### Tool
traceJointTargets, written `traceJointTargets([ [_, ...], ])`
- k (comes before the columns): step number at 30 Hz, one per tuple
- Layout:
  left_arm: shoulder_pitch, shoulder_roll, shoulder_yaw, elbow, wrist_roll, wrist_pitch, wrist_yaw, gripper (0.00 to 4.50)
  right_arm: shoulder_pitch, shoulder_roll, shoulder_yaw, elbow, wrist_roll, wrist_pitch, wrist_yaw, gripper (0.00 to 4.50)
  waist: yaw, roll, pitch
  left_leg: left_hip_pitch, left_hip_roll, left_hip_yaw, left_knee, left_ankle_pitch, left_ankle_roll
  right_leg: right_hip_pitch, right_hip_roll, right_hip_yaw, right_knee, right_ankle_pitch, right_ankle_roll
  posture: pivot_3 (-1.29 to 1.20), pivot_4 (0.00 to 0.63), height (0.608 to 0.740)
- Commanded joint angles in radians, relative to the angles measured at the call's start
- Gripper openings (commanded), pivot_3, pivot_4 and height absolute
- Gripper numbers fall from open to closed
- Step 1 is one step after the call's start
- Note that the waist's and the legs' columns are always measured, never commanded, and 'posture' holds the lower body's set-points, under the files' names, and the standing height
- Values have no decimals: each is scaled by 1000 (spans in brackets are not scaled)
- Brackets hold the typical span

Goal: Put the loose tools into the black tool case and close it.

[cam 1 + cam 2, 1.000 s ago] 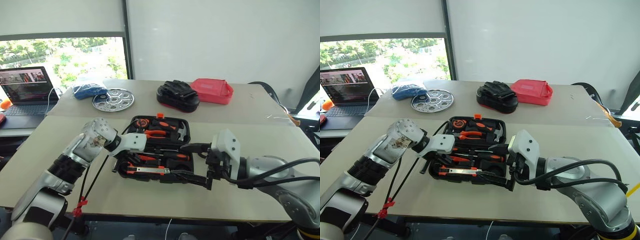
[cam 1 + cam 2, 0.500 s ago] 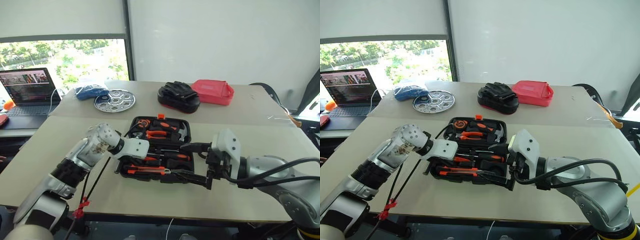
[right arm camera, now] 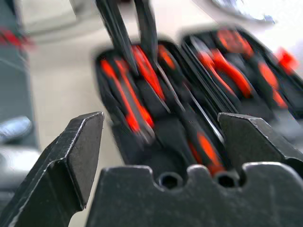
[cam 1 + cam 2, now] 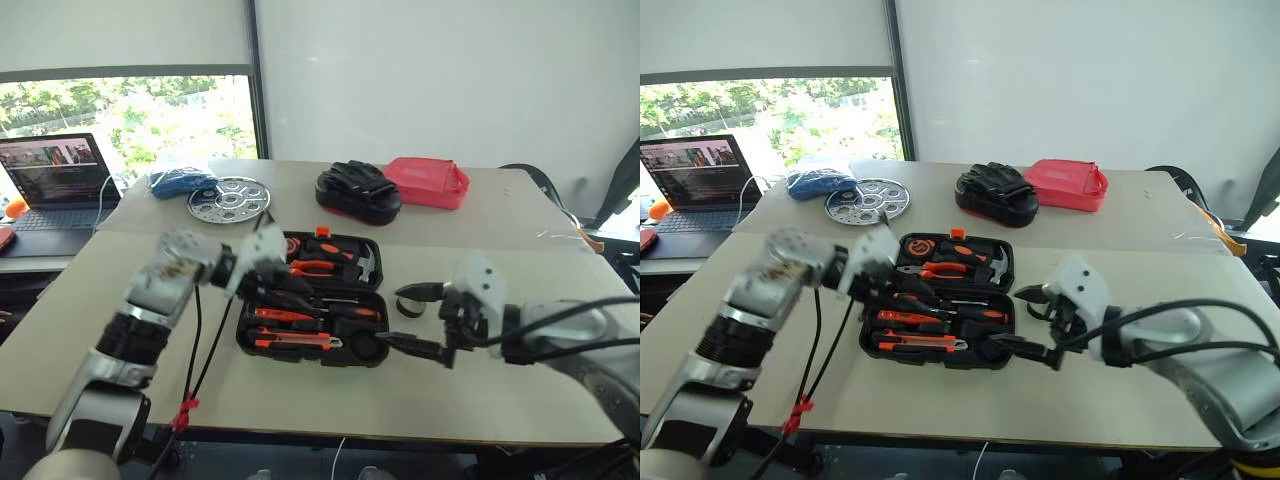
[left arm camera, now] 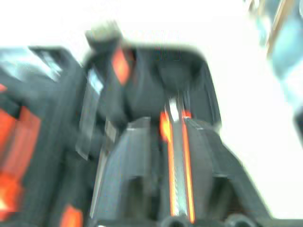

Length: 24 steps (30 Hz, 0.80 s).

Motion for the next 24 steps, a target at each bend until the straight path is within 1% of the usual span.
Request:
traceJointTargets([
  [1, -59, 30, 88, -51, -184, 186, -51, 2949, -46, -70, 21, 131, -95, -39, 82, 4500, -4, 0, 0, 0, 0, 0, 0, 0, 0, 0, 0, 0, 0, 0, 0, 0, 150, 740],
  [2, -71, 33, 113, -63, -234, 237, -50, 3351, -67, -86, 52, 183, -130, -54, 113, 4500, -6, 0, 0, 1, 0, 0, -1, 0, 0, 0, 0, 0, 0, 0, 0, 0, 150, 740],
  [3, -76, 37, 133, -82, -271, 268, -46, 3594, -96, -97, 91, 244, -176, -81, 146, 4500, -9, 0, 0, 1, 0, 1, -1, 0, 0, 0, 0, 1, 0, 0, 0, 0, 150, 740],
  [5, -65, 59, 144, -125, -308, 296, -40, 4363, -171, -90, 170, 367, -265, -139, 200, 4500, -16, 1, 0, 1, 0, 1, -1, 0, 0, 0, 0, 0, 0, 0, 0, 0, 150, 740],
  [6, -52, 74, 140, -145, -308, 290, -40, 4494, -212, -74, 206, 424, -301, -161, 222, 4243, -18, 1, 0, 1, 0, 1, -1, 0, 0, 0, 0, 1, 0, 0, 0, 0, 150, 740],
  [10, 0, 114, 115, -184, -268, 211, -25, 4500, -337, -2, 309, 600, -411, -255, 312, 3115, -30, 1, 1, 2, 0, 1, -1, 0, 0, 0, 0, 1, 0, 0, 0, 0, 150, 740],
  [13, 21, 133, 107, -192, -243, 163, -7, 4500, -415, 70, 382, 752, -520, -350, 341, 2104, -29, 1, 1, 1, 0, 1, -2, 0, 0, -1, 0, 1, 0, 0, -1, 0, 150, 740],
  [18, 16, 133, 107, -183, -221, 117, 48, 4500, -468, 151, 409, 870, -582, -418, 404, 2104, -17, 1, 1, 0, 0, 1, -1, 0, 0, -1, 0, 0, -1, 0, -1, 0, 150, 740],
  [24, 8, 142, 98, -171, -212, 82, 68, 4500, -484, 208, 416, 945, -642, -455, 429, 2104, -16, 1, 1, -1, 0, 1, -1, 0, 0, -1, -1, 0, -1, 0, 0, 0, 150, 740],
])
